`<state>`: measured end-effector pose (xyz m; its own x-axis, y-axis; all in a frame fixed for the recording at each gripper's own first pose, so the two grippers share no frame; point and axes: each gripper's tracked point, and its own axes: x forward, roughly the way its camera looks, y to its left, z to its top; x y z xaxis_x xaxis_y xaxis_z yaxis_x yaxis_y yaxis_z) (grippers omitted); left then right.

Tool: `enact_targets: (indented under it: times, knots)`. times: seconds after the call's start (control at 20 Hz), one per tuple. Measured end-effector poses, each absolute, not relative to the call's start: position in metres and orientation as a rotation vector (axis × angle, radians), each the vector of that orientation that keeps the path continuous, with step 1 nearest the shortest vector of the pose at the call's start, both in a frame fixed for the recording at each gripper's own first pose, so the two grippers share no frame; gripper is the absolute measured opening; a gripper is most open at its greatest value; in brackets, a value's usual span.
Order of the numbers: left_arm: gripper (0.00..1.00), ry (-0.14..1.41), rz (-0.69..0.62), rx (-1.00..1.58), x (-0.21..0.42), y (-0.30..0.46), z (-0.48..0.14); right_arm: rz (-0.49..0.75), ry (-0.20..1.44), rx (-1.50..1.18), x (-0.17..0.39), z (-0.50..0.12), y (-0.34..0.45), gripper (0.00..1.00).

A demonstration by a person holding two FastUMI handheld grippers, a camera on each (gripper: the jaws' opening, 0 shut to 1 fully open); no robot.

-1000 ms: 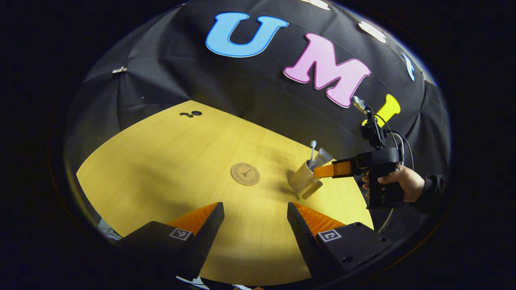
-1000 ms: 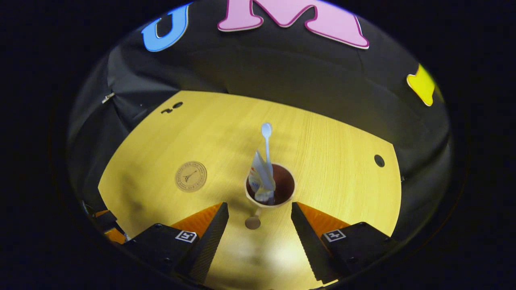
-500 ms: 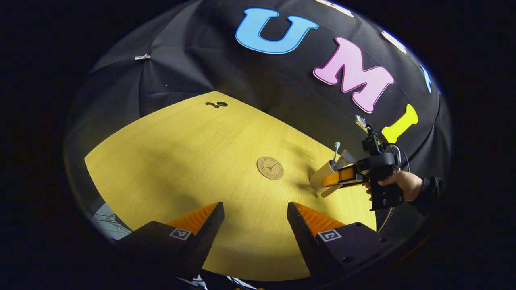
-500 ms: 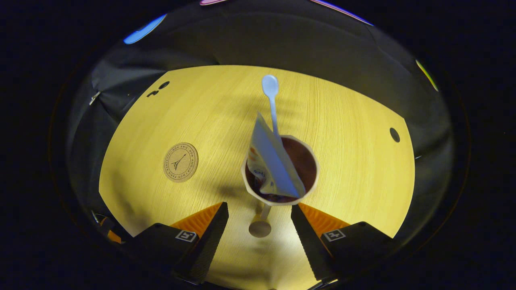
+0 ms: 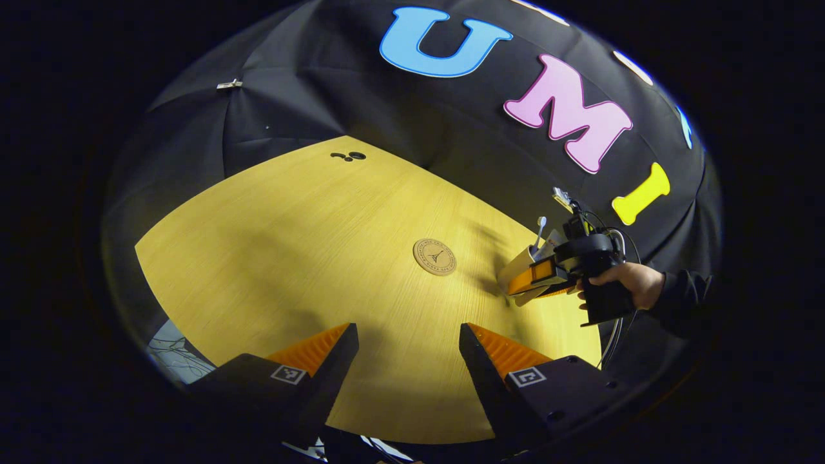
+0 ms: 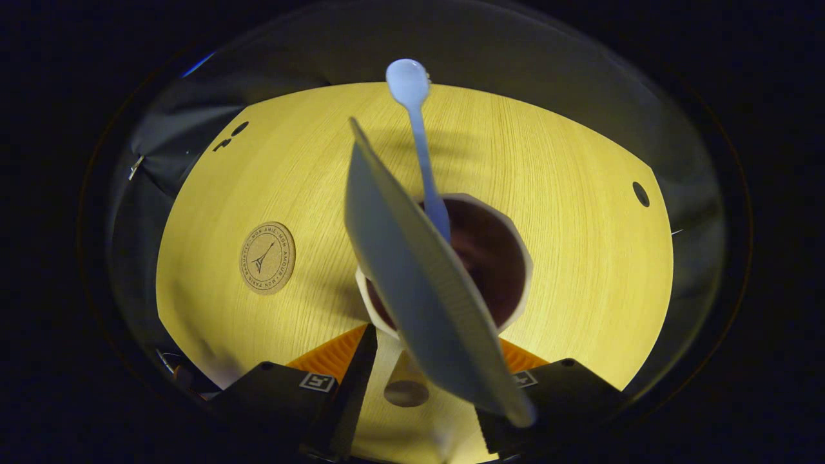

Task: Put the toothbrush and toothpaste on the desktop into the cup, then pick up the cup and place it on the coaster on the desktop.

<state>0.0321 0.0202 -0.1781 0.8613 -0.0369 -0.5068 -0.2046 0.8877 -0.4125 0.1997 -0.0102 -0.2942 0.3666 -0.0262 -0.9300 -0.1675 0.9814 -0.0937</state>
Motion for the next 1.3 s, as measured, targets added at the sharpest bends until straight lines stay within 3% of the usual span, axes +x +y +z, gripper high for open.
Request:
enact_targets:
  times: [0.05,0.15,0.2,0.3,0.9,1.3]
  knots:
    - [0.98,0.532,0.083,-0.475,0.031,0.018,-0.177,0.084,1.196,-0.177,0.201,-0.295,-0.011,0.75]
    - [0.98,0.535,0.064,-0.469,0.032,0.014,-0.175,0.072,1.204,-0.152,0.202,-0.296,-0.011,0.63]
    - [0.98,0.535,0.056,-0.463,0.034,0.011,-0.174,0.07,1.214,-0.135,0.201,-0.296,-0.01,0.55]
    - [0.98,0.536,0.043,-0.446,0.036,0.009,-0.174,0.046,1.213,-0.14,0.204,-0.296,-0.012,0.29]
    - [0.98,0.555,0.01,-0.441,0.035,0.007,-0.174,0.067,1.185,-0.209,0.205,-0.294,-0.005,0.22]
    - [0.97,0.547,0.013,-0.437,0.036,0.017,-0.175,0.16,1.127,-0.28,0.207,-0.27,0.044,0.22]
